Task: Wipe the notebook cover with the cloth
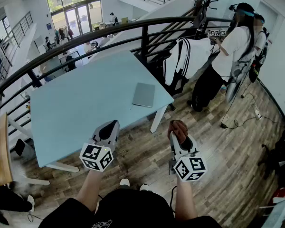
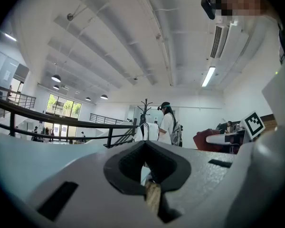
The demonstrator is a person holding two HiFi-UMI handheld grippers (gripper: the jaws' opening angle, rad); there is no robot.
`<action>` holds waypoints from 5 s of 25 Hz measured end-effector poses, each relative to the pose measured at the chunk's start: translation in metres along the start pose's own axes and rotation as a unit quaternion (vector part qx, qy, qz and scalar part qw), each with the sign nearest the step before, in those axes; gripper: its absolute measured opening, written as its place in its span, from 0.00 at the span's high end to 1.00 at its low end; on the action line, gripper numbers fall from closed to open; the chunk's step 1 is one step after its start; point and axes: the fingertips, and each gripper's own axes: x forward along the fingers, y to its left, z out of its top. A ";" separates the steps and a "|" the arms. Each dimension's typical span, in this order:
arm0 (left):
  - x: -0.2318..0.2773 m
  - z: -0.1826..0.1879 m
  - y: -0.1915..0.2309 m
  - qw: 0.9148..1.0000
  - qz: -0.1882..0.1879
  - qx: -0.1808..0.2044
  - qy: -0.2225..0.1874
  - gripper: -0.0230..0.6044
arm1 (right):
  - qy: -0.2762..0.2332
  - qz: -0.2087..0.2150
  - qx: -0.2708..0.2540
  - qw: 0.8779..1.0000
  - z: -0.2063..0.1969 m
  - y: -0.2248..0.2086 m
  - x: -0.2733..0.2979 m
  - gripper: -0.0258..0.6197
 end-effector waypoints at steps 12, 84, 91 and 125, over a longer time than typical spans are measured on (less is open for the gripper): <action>-0.007 0.008 0.027 1.000 -0.026 0.005 -0.001 0.95 | -0.014 -0.014 0.023 1.000 0.000 0.024 0.012 0.73; 0.315 -0.055 0.099 0.997 0.026 -0.022 0.075 0.95 | 0.122 0.109 0.095 0.982 -0.051 -0.168 0.325 0.73; 0.323 -0.063 0.111 0.995 0.030 -0.024 0.089 0.95 | 0.138 0.125 0.113 0.976 -0.065 -0.159 0.346 0.73; 0.428 -0.180 0.235 0.974 -0.009 -0.090 0.207 0.95 | 0.275 0.076 0.267 0.921 -0.209 -0.131 0.529 0.73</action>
